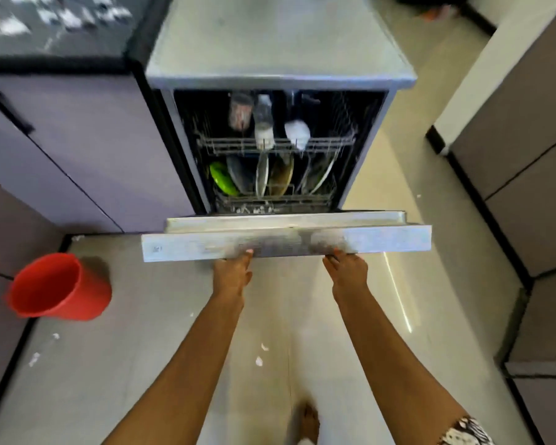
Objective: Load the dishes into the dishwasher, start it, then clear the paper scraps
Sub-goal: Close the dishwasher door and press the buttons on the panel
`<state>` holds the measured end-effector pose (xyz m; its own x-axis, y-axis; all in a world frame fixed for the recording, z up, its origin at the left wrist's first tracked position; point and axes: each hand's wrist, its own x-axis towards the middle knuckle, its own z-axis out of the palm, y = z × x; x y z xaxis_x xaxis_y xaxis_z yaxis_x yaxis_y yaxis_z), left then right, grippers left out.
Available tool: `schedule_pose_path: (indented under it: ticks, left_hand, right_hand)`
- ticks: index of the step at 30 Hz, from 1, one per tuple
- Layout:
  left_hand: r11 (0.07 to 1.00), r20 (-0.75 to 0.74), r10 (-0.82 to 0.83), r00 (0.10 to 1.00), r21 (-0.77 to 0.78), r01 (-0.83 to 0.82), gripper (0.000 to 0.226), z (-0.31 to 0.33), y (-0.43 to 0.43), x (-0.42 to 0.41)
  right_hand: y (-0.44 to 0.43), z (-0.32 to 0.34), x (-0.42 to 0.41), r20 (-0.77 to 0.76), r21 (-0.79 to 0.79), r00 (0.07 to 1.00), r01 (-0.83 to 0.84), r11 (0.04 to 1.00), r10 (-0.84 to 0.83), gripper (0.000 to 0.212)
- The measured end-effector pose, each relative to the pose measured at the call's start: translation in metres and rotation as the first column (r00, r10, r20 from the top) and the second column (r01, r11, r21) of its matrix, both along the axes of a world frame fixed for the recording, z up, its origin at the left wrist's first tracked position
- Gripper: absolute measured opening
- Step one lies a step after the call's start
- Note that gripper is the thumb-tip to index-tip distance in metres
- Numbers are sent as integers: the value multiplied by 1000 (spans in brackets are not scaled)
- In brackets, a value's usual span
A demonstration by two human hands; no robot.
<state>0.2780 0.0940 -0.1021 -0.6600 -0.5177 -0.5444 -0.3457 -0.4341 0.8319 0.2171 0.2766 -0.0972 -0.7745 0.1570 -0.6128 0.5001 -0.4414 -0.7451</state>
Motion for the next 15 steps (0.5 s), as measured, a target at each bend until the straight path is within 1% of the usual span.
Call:
schedule_pose_path:
  ticks: [1,2,3,4,5,6,7,8,9,10,11,12,13,15]
  left_hand:
    - [996,-41,-33,999,-86,30,43,12,-1,-14]
    - [983,-69,-79,994,-174,66,48,19,-1,-25]
    - [957,-62,-132,989,-269,111,56,25,-1,-38]
    - [920,-16,-185,983,-355,168,67,30,1,-48]
    - [873,66,-225,972,-430,231,78,34,3,-59]
    - [804,150,-253,956,-517,294,85,36,5,-67]
    - [711,199,-274,941,-617,338,89,36,7,-71]
    - [594,229,-285,931,-720,359,90,36,6,-77]
    - [459,269,-277,922,-806,373,92,35,5,-80]
    - [328,313,-235,920,-866,378,91,31,0,-86]
    - [229,338,-178,924,-899,373,87,29,-6,-92]
    - [163,349,-133,928,-915,368,79,27,-15,-98]
    - [117,351,-102,931,-925,361,71,25,-25,-107]
    - [10,331,-54,942,-943,332,64,24,-46,-123]
  right_hand:
    - [-8,9,-11,-84,-29,996,-6,1000,3,40]
    - [-16,16,-19,-162,-4,987,-21,1000,20,43]
    - [-26,22,-29,-234,87,969,-58,994,77,49]
    - [-35,25,-36,-266,274,946,-109,955,184,59]
    - [-43,27,-45,-252,468,912,-178,866,324,71]
    - [-48,27,-51,-206,639,864,-237,732,459,79]
    - [-50,27,-55,-144,768,815,-266,583,561,83]
    - [-50,28,-64,-72,872,778,-254,419,624,85]
    - [-46,30,-73,-21,951,755,-187,246,655,86]
    - [-40,28,-87,11,993,731,-89,79,683,85]
    - [-33,27,-101,20,999,700,18,-45,714,81]
    - [-25,28,-113,15,984,666,121,-128,745,75]
    - [-17,27,-130,-3,958,621,227,-176,784,68]
    - [-3,31,-157,-7,905,500,372,-207,866,59]
